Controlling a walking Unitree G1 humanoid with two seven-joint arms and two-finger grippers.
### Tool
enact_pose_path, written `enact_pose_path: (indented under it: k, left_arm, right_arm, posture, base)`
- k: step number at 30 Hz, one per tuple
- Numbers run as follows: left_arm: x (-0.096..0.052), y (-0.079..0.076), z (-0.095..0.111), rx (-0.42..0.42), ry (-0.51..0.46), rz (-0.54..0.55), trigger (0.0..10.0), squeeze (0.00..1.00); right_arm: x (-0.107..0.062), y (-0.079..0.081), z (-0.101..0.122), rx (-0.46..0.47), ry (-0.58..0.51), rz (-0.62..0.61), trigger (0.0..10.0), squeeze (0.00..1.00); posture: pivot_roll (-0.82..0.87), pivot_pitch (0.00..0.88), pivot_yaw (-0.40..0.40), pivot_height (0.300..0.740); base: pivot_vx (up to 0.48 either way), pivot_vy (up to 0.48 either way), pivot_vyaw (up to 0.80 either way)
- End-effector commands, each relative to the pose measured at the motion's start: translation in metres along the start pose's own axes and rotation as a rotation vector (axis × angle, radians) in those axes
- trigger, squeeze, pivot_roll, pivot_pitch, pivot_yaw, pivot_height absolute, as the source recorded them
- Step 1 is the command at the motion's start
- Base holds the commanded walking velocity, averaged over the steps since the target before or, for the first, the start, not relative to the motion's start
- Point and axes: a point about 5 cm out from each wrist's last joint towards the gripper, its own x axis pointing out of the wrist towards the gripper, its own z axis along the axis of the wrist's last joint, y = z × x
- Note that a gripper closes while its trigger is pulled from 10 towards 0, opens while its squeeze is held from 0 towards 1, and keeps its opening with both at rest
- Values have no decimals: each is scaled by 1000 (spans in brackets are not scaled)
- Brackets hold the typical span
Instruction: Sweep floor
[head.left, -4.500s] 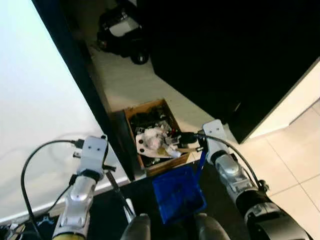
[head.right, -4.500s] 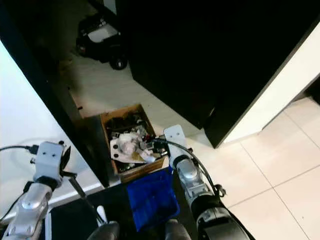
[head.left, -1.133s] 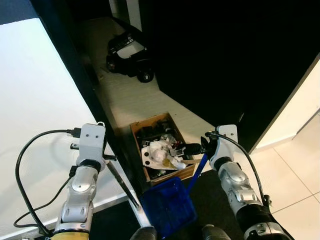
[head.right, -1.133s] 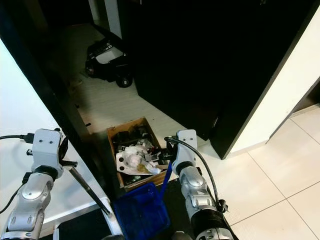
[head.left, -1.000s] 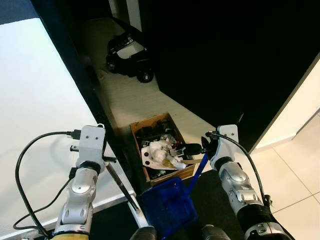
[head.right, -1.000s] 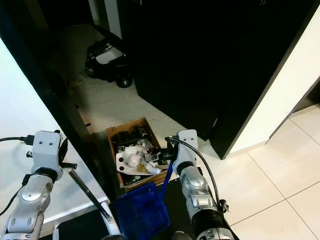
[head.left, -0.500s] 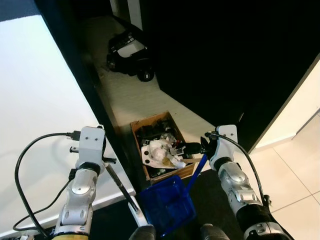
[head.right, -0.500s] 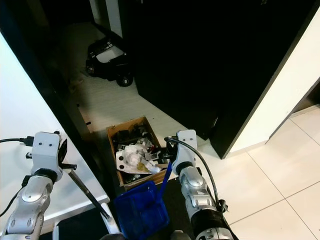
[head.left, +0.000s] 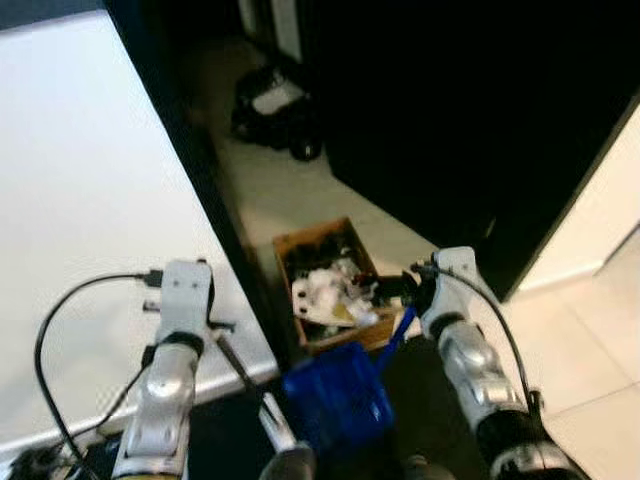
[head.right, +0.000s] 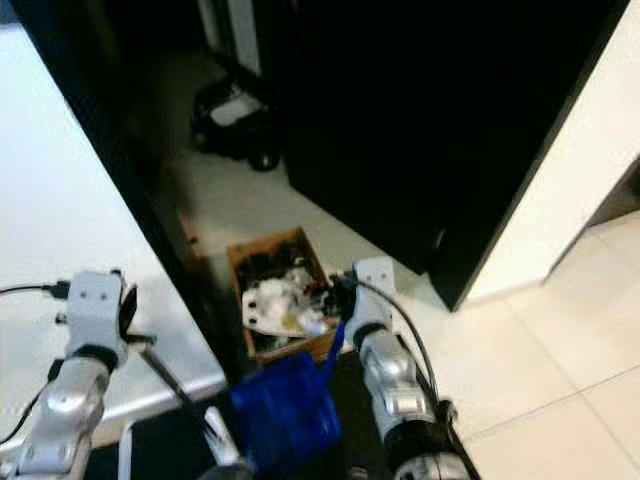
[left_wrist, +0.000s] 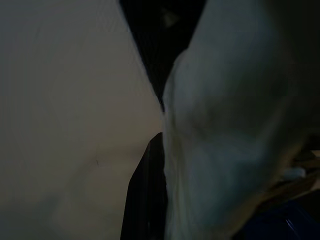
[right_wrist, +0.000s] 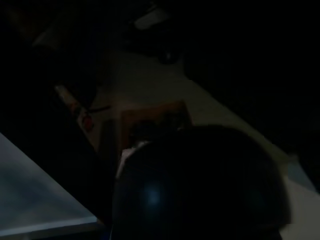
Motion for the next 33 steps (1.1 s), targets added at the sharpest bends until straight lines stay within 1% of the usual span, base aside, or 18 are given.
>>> enact_pose_path:
  k: [1,6,19,25,27,33]
  left_arm:
    - [1,1,3,4,-15,0,10000,0]
    - [1,1,3,6,-17,0,10000,0]
    - [0,0,3,0,-16,-2,10000,0]
    - [0,0,2,10,-9,-1,10000,0]
    - [0,0,2,-9,-10,3,10000,0]
    - [0,1,1,-14,-8,8,10000,0]
  right_arm:
    - [0,4,-1,14,1,9,10000,0]
    - [0,4,-1,14,0,8,10000,0]
    - [0,4,-2,13,1,11,10000,0]
    - [0,4,-2,12,3,12,10000,0]
    - [0,4,-2,12,3,12,10000,0]
    - [0,5,-3,12,6,17,10000,0]
  posture:
    - [164,9,36,740]
    - [164,8,36,740]
    - [165,10,34,740]
    - [165,11,34,740]
    - [165,11,34,740]
    - [170,11,30,740]
  base:
    - [-349,0,0]
    - [-317,0,0]
    - [0,0,0]
    - [0,0,0]
    - [0,0,0]
    - [0,0,0]
